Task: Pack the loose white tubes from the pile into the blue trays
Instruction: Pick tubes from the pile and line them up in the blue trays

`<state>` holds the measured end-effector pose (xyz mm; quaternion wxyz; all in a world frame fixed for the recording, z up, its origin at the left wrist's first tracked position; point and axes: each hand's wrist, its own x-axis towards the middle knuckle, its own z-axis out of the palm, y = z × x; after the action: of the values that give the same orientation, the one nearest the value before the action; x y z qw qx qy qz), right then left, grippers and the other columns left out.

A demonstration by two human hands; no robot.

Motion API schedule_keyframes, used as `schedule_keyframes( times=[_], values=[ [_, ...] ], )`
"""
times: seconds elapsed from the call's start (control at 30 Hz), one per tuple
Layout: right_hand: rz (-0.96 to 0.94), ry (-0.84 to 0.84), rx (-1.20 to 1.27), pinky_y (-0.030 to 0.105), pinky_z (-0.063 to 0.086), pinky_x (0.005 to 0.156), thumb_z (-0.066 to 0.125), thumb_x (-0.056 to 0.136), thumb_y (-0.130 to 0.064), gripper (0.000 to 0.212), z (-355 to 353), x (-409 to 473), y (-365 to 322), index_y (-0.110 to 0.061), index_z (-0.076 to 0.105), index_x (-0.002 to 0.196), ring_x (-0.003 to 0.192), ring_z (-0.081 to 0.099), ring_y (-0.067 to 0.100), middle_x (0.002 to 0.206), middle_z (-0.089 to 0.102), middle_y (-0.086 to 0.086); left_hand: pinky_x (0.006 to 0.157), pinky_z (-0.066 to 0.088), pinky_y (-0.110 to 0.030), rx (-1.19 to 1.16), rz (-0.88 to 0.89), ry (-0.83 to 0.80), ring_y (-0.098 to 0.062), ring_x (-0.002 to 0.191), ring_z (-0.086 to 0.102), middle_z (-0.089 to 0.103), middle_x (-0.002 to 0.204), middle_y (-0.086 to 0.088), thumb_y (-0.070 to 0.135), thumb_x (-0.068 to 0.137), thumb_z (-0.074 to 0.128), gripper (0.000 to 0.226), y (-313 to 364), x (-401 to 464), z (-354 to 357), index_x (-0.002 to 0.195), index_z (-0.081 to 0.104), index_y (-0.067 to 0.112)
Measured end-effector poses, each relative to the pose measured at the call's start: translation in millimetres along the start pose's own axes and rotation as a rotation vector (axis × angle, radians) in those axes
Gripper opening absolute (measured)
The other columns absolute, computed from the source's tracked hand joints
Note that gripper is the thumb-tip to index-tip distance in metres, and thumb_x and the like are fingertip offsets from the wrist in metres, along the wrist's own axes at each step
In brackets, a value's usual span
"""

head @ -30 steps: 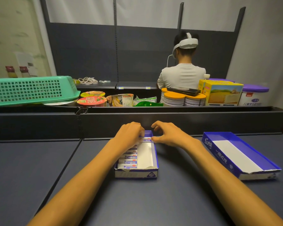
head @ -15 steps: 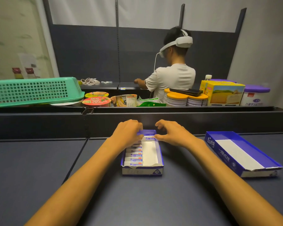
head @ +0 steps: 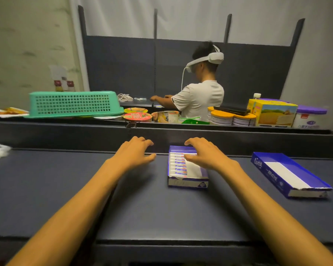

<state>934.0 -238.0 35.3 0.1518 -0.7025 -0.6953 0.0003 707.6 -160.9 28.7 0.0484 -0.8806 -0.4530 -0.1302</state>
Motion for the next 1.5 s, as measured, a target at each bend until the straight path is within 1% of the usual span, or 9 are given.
schedule_keyframes(
  times=[0.17, 0.27, 0.47, 0.63, 0.8, 1.03, 1.17, 1.3, 1.5],
  values=[
    [-0.163, 0.007, 0.023, 0.039, 0.036, 0.106, 0.060, 0.092, -0.038, 0.053, 10.7, -14.3, -47.1, -0.021, 0.044, 0.139, 0.130, 0.041, 0.021, 0.144, 0.046, 0.002, 0.097, 0.043, -0.042, 0.034, -0.122, 0.002, -0.023, 0.125, 0.044, 0.049, 0.137, -0.004, 0.052, 0.091, 0.051, 0.057, -24.0, -58.7, -17.5, 0.141, 0.042, 0.026],
    [-0.258, -0.012, 0.028, 0.037, 0.036, 0.107, 0.060, 0.091, -0.039, 0.054, 27.4, -25.6, -73.8, -0.020, 0.044, 0.139, 0.130, 0.042, 0.022, 0.144, 0.046, 0.004, 0.098, 0.042, -0.042, 0.067, -0.188, -0.011, -0.024, 0.127, 0.042, 0.047, 0.140, -0.004, 0.053, 0.092, 0.050, 0.058, -34.5, -100.0, -24.3, 0.142, 0.041, 0.026],
    [-0.419, -0.060, 0.005, 0.038, 0.032, 0.108, 0.059, 0.092, -0.039, 0.054, 55.8, -40.8, -140.2, -0.018, 0.044, 0.139, 0.133, 0.039, 0.024, 0.145, 0.044, 0.005, 0.098, 0.041, -0.044, 0.105, -0.327, -0.070, -0.026, 0.129, 0.040, 0.044, 0.141, -0.005, 0.052, 0.093, 0.049, 0.058, -70.4, -188.5, -34.1, 0.143, 0.040, 0.024],
    [-0.508, -0.072, 0.007, 0.042, 0.032, 0.108, 0.057, 0.093, -0.040, 0.057, 64.9, -39.8, -212.9, -0.018, 0.040, 0.143, 0.135, 0.036, 0.024, 0.148, 0.041, 0.004, 0.099, 0.041, -0.043, 0.097, -0.432, -0.037, -0.024, 0.130, 0.039, 0.043, 0.143, -0.003, 0.050, 0.094, 0.047, 0.055, -116.8, -247.4, -52.7, 0.142, 0.041, 0.025],
    [-0.585, -0.095, 0.020, 0.043, 0.031, 0.110, 0.057, 0.094, -0.041, 0.058, 83.1, -31.2, -306.6, -0.019, 0.037, 0.144, 0.135, 0.035, 0.025, 0.149, 0.039, 0.003, 0.098, 0.041, -0.041, 0.129, -0.504, -0.043, -0.023, 0.129, 0.040, 0.043, 0.143, -0.003, 0.052, 0.093, 0.047, 0.056, -186.7, -304.0, -70.8, 0.142, 0.040, 0.026],
    [-0.612, -0.099, 0.026, 0.041, 0.033, 0.109, 0.057, 0.094, -0.040, 0.057, 119.8, -19.4, -457.2, -0.020, 0.038, 0.143, 0.134, 0.037, 0.023, 0.150, 0.039, 0.003, 0.100, 0.042, -0.043, 0.162, -0.586, -0.037, -0.021, 0.129, 0.041, 0.043, 0.144, -0.002, 0.054, 0.092, 0.049, 0.057, -316.6, -391.4, -104.2, 0.142, 0.041, 0.028],
    [-0.609, -0.102, 0.032, 0.042, 0.034, 0.107, 0.058, 0.093, -0.040, 0.056, 136.0, -11.7, -522.3, -0.021, 0.039, 0.143, 0.133, 0.037, 0.023, 0.149, 0.040, 0.003, 0.099, 0.042, -0.041, 0.159, -0.587, -0.024, -0.021, 0.130, 0.041, 0.043, 0.145, -0.002, 0.053, 0.092, 0.049, 0.058, -374.8, -423.3, -115.7, 0.143, 0.041, 0.027],
    [-0.574, -0.087, 0.016, 0.040, 0.037, 0.105, 0.059, 0.092, -0.040, 0.054, 144.1, 7.1, -558.6, -0.022, 0.042, 0.140, 0.131, 0.040, 0.024, 0.147, 0.043, 0.003, 0.100, 0.044, -0.041, 0.135, -0.593, -0.017, -0.021, 0.129, 0.041, 0.045, 0.143, -0.002, 0.052, 0.092, 0.050, 0.057, -425.4, -436.2, -121.3, 0.143, 0.040, 0.028],
    [-0.504, -0.085, 0.033, 0.038, 0.040, 0.103, 0.061, 0.090, -0.038, 0.051, 162.9, 48.2, -590.6, -0.023, 0.046, 0.137, 0.129, 0.043, 0.022, 0.144, 0.047, 0.001, 0.102, 0.041, -0.040, 0.095, -0.564, -0.001, -0.020, 0.129, 0.042, 0.044, 0.145, -0.002, 0.050, 0.093, 0.050, 0.055, -489.4, -424.4, -113.1, 0.142, 0.040, 0.028]
  ],
)
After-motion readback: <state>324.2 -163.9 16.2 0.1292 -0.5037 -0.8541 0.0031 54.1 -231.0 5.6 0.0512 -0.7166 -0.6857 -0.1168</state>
